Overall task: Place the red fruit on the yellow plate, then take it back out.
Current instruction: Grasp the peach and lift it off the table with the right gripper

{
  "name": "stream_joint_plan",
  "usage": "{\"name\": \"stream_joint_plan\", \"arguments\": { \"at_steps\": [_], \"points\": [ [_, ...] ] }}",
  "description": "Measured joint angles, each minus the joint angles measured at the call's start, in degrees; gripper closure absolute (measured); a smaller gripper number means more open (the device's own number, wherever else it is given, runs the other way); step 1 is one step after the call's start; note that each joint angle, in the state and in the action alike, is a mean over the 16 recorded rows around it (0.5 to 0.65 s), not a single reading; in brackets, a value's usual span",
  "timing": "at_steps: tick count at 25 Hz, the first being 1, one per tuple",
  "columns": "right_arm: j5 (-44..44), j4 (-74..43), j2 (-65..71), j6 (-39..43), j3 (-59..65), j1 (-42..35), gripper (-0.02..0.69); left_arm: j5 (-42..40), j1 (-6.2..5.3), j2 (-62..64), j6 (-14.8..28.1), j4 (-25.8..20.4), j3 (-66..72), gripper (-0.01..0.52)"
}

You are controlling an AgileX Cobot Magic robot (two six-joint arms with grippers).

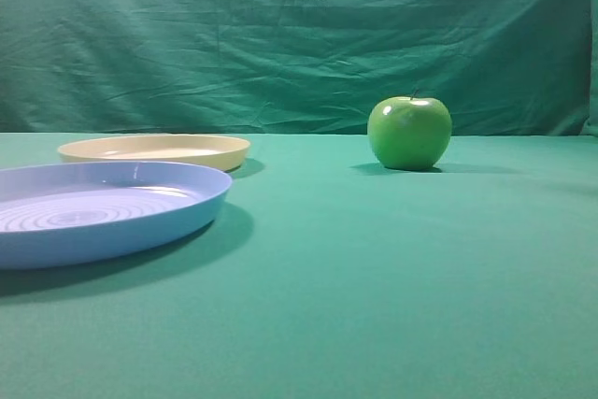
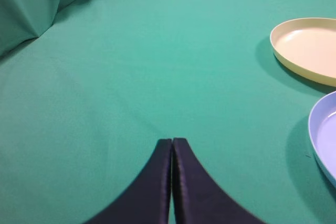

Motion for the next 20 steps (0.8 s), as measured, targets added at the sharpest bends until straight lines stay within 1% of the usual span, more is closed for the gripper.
{"name": "stream_joint_plan", "arguments": {
  "at_steps": [3, 5, 9, 13, 18, 20],
  "points": [
    [-1.7, -0.1, 2.5, 0.1, -0.1, 0.0, 0.060, 0.0, 0.00, 0.0, 0.0, 0.0, 0.0, 0.514],
    [-2.5, -0.2, 3.9, 0.2, -0.2, 0.0, 0.093, 0.0, 0.00, 0.0, 0.0, 0.0, 0.0, 0.514],
    [-3.0, -0.2, 6.0, 0.2, -0.9, 0.0, 0.201, 0.0, 0.00, 0.0, 0.0, 0.0, 0.0, 0.514],
    [-1.5, -0.3, 7.0, 0.2, -3.4, 0.1, 0.309, 0.0, 0.00, 0.0, 0.0, 0.0, 0.0, 0.514],
    [2.3, -0.4, 7.5, -0.4, -10.0, 1.2, 0.427, 0.0, 0.00, 0.0, 0.0, 0.0, 0.0, 0.514],
    [4.0, -0.4, 7.5, -0.9, -13.6, 2.2, 0.460, 0.0, 0.00, 0.0, 0.0, 0.0, 0.0, 0.514]
  ]
}}
